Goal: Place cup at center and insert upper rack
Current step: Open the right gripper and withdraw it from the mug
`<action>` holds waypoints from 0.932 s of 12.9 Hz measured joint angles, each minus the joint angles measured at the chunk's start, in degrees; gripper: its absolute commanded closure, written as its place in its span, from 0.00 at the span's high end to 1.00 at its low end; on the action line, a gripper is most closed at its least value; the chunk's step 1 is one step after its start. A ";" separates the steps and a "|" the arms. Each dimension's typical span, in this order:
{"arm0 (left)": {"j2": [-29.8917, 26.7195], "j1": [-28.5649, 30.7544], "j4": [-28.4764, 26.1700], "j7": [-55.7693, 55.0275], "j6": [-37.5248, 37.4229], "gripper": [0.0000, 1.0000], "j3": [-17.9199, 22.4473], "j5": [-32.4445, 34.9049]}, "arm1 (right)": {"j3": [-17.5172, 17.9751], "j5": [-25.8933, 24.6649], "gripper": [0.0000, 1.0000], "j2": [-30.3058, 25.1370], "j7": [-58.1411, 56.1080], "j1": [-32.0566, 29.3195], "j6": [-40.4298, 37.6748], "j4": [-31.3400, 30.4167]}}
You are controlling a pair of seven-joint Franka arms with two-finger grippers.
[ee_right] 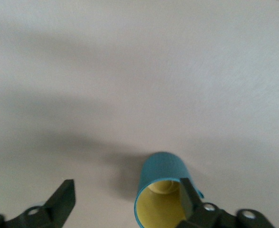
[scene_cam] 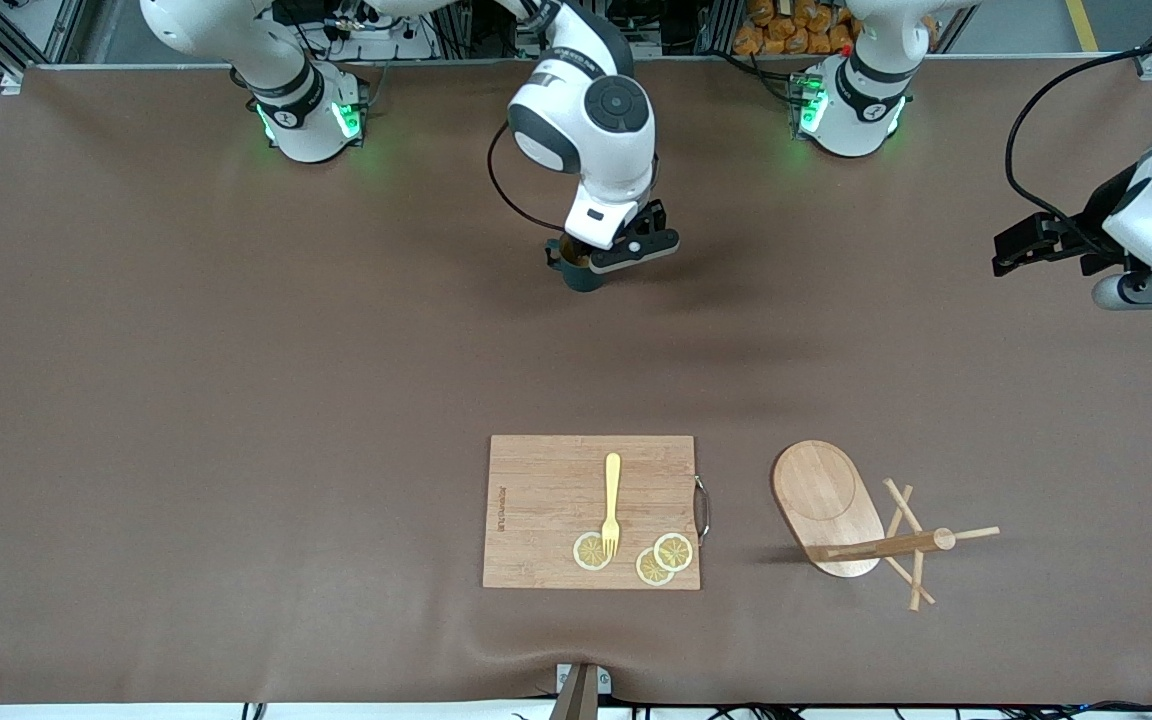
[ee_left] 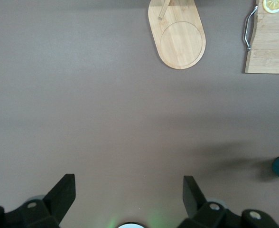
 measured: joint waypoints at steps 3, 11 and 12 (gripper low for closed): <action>-0.09 0.03 0.08 0.00 0.00 1.00 0.05 0.01 | -0.11 -0.01 1.00 -5.68 -0.09 -5.62 -7.77 1.19; -0.14 0.00 0.19 -1.29 -1.06 1.00 -0.02 0.01 | -0.29 -0.01 1.00 -19.77 -13.69 -29.68 -32.05 8.05; -0.17 -0.02 0.22 -1.45 -1.07 1.00 -0.08 0.01 | -0.29 -0.02 1.00 -20.24 -15.97 -33.21 -33.05 8.06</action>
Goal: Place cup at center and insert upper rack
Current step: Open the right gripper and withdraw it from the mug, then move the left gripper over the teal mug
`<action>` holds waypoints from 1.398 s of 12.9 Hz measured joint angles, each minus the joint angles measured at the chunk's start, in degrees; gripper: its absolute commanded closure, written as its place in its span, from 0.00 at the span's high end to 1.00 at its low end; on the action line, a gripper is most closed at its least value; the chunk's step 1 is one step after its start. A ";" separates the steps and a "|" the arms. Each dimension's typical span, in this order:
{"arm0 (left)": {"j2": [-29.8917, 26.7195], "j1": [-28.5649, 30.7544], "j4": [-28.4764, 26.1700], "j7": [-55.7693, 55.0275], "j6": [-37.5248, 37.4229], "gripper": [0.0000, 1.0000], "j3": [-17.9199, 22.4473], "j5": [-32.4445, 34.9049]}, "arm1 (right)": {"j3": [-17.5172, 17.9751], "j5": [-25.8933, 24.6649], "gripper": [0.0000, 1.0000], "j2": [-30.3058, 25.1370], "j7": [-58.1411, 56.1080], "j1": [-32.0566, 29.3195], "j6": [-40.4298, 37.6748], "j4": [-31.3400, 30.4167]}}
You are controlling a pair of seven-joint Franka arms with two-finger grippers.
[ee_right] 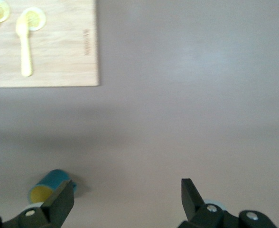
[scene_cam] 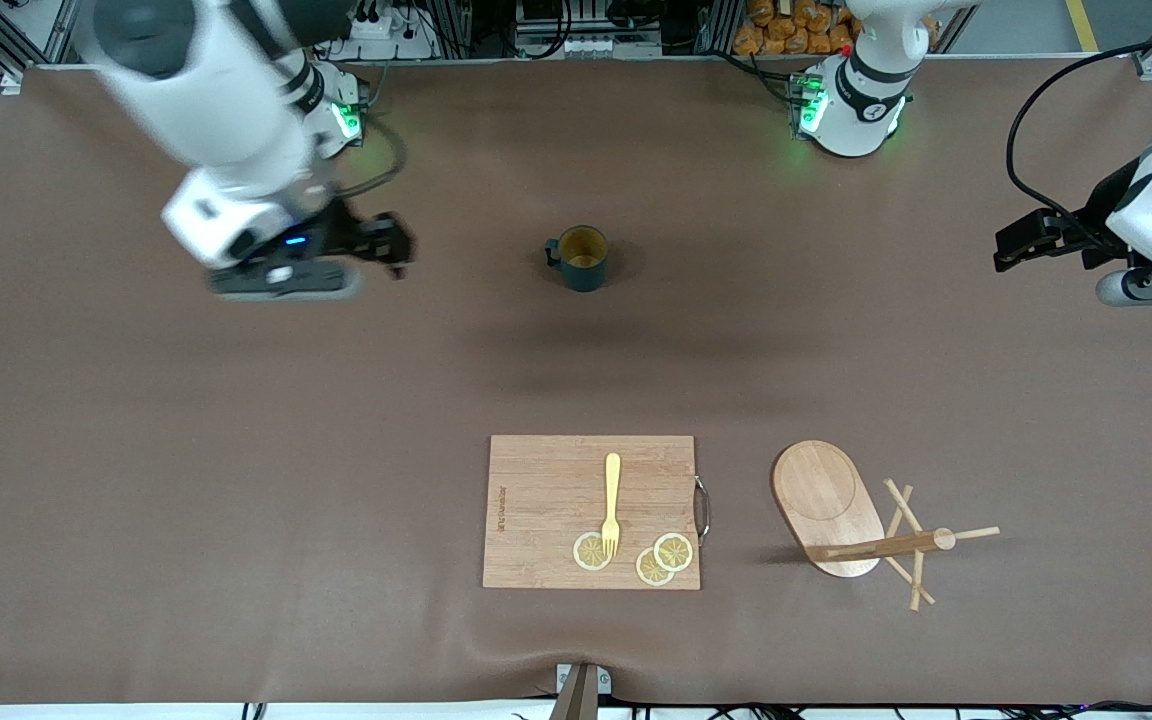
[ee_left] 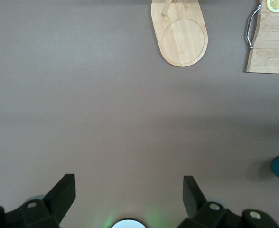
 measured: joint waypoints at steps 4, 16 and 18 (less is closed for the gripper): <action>-0.44 -0.08 0.05 -0.52 -0.14 1.00 -0.26 0.00 | -0.03 -0.01 1.00 -0.75 -8.96 -13.68 -0.21 0.00; -1.04 -0.74 0.05 -5.13 -0.76 1.00 -0.67 -0.05 | 0.27 -4.97 1.00 -0.30 -20.38 -26.03 12.42 -1.82; -1.26 -1.58 0.05 -8.02 -0.76 1.00 -0.69 -0.84 | 0.52 -4.97 1.00 -0.16 -20.38 -26.01 13.59 -2.25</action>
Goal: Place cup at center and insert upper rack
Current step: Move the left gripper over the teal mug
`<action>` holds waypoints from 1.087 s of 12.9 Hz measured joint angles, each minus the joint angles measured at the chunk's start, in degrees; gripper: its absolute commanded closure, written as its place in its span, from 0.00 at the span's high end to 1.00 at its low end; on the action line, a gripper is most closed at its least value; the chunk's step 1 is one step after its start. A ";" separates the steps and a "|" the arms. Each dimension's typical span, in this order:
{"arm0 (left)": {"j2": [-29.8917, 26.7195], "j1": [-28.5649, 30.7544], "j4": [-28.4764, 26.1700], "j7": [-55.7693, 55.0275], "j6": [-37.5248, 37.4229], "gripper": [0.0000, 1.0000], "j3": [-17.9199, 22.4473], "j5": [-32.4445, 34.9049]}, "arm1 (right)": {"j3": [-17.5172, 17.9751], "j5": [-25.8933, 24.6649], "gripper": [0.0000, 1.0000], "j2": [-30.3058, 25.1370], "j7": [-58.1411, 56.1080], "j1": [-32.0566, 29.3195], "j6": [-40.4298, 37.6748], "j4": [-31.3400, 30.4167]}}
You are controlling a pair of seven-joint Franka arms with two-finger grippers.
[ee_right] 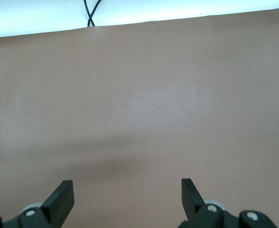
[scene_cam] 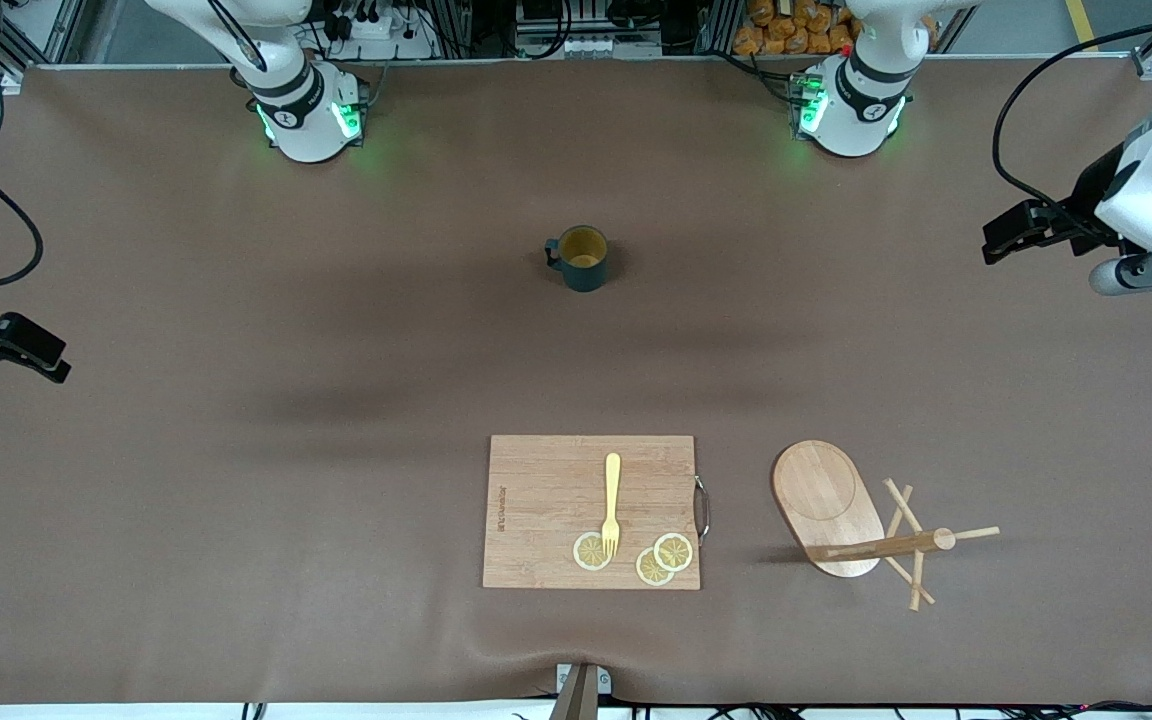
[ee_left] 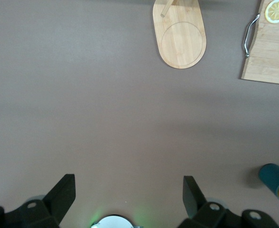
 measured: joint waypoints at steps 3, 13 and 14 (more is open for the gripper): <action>-0.55 -2.23 -0.01 -11.34 -0.01 1.00 -2.08 -1.55 | 0.19 0.01 1.00 0.26 0.00 0.14 0.18 -1.06; 1.14 -27.05 -1.22 -65.67 9.36 1.00 -6.76 0.66 | -3.90 8.72 1.00 0.15 1.59 2.69 -10.02 -1.92; 2.20 -30.47 -1.26 -70.34 9.87 1.00 -6.77 3.18 | -5.00 9.45 1.00 0.14 1.50 3.07 -10.00 -1.91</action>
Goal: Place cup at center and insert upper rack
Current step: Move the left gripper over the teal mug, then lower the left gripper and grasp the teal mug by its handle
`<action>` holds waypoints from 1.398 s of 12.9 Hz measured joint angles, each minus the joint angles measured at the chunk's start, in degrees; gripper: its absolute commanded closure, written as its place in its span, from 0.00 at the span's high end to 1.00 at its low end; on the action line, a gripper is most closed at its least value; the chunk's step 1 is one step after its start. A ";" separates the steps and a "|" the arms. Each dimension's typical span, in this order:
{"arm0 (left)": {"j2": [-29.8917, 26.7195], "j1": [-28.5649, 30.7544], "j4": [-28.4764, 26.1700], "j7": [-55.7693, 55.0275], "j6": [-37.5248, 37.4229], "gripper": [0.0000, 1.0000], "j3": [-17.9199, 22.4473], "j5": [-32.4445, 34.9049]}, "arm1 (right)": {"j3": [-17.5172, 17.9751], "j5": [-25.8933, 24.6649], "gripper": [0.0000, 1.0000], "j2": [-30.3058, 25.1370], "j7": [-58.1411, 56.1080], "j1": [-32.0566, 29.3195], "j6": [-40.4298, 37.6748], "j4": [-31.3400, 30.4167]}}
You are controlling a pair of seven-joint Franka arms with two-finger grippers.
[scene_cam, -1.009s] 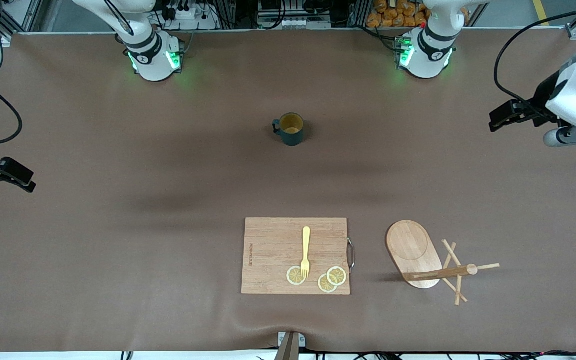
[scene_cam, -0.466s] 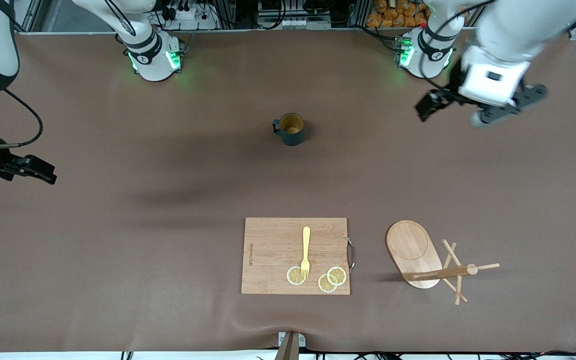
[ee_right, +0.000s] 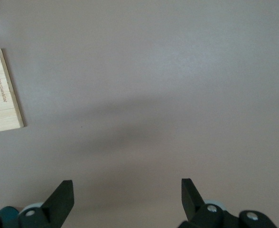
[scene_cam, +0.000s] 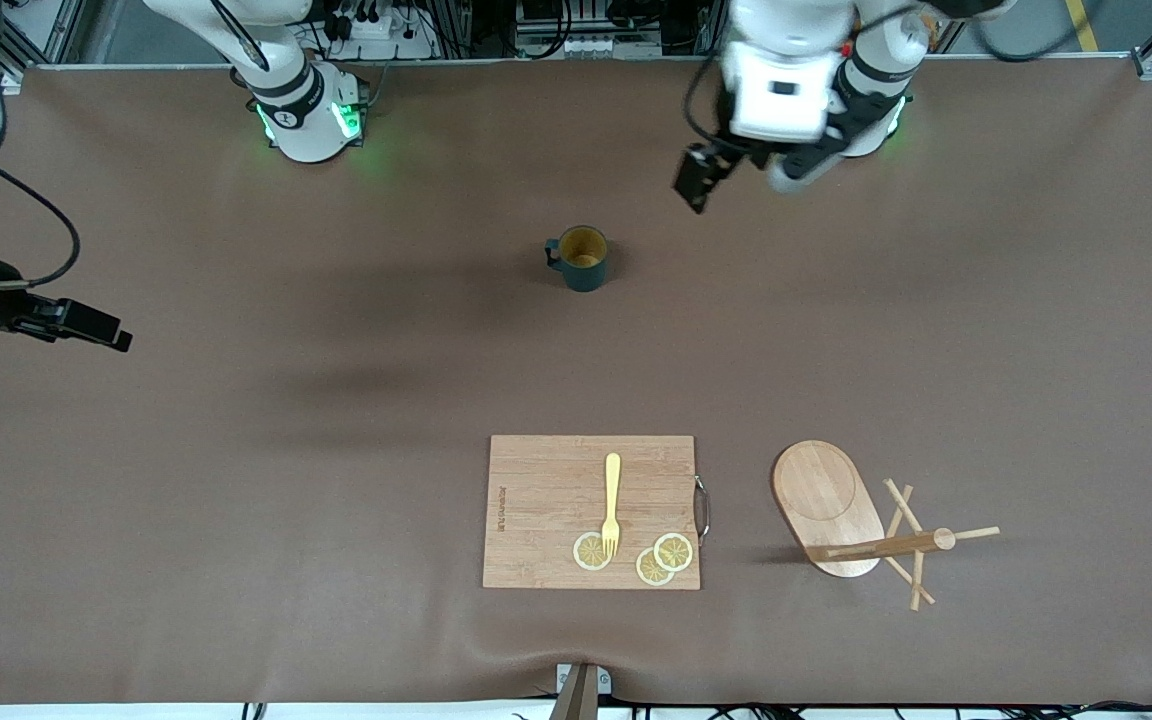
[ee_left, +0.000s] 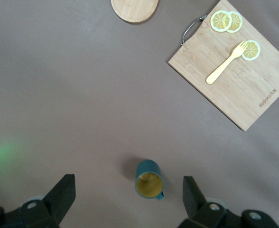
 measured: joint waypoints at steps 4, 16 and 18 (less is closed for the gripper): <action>7.15 -14.98 0.26 -20.30 0.71 1.00 0.08 10.46 | -0.78 -1.56 1.00 -0.10 -0.01 0.64 0.13 0.06; 38.80 -44.10 16.04 -48.25 -0.51 1.00 12.92 26.16 | -0.90 -5.51 1.00 -0.04 -0.93 1.27 -0.48 0.13; 43.45 -46.44 18.41 -49.96 -0.53 1.00 14.40 26.85 | -1.09 -5.10 1.00 0.00 -0.83 1.26 -1.39 0.12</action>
